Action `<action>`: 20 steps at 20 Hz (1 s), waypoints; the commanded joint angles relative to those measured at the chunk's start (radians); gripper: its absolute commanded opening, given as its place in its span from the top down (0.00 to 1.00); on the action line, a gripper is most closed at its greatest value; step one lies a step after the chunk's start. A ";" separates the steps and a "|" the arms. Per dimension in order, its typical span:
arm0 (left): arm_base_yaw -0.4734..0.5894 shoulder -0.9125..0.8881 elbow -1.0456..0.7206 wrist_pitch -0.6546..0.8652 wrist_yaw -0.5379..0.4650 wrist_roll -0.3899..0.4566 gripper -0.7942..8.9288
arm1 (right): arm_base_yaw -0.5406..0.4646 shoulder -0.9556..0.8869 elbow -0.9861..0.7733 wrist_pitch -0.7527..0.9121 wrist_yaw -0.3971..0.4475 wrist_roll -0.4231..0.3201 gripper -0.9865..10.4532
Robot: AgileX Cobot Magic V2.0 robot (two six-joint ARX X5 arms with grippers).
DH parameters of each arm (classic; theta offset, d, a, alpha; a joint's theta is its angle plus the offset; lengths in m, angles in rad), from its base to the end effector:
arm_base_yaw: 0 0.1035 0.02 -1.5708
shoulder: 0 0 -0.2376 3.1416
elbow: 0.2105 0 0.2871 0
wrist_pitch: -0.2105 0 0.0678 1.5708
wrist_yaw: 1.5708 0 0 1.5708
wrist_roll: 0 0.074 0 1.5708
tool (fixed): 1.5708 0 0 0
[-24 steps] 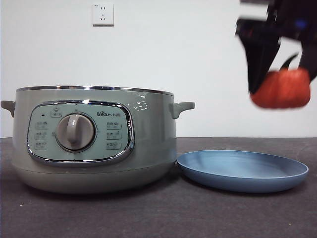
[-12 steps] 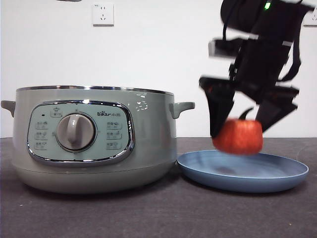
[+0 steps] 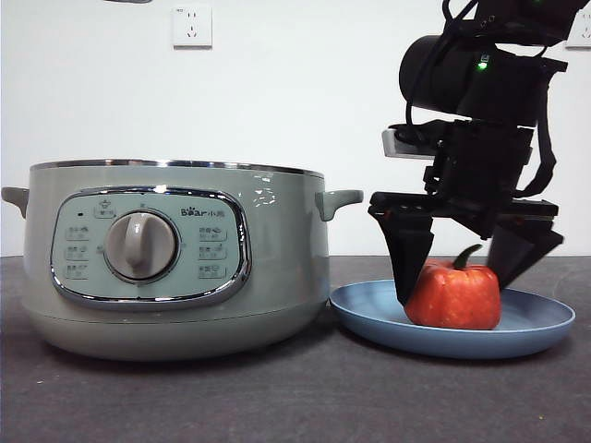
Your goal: Take the pumpkin out from the steamer,put the pumpkin in the blue plate,close the lid
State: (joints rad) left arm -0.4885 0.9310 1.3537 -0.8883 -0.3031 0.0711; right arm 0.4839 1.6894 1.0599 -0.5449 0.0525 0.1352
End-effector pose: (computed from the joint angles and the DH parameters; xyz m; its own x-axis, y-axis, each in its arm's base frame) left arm 0.2164 -0.0900 0.4018 0.8932 -0.1367 -0.4285 0.2400 0.9505 0.1971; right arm 0.3250 0.1664 0.0919 0.3657 0.1329 -0.9212 -0.3325 0.9431 0.0041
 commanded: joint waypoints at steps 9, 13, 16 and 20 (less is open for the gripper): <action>-0.002 0.027 0.008 0.054 0.103 0.008 0.93 | 0.002 -0.134 -0.007 -0.006 0.002 0.034 0.44; -0.002 0.108 0.008 0.063 0.160 0.002 0.93 | 0.002 -0.279 -0.007 -0.008 0.006 0.043 0.44; -0.002 0.177 0.008 0.096 0.182 -0.011 0.93 | 0.001 -0.394 -0.007 -0.008 0.007 0.043 0.44; -0.003 0.268 0.008 0.149 0.255 -0.021 0.93 | 0.002 -0.530 -0.007 -0.011 0.010 0.043 0.45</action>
State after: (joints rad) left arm -0.4900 1.2068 1.3537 -0.7803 -0.0566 0.0586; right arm 0.4843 1.1656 1.0595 -0.5568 0.0563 0.1692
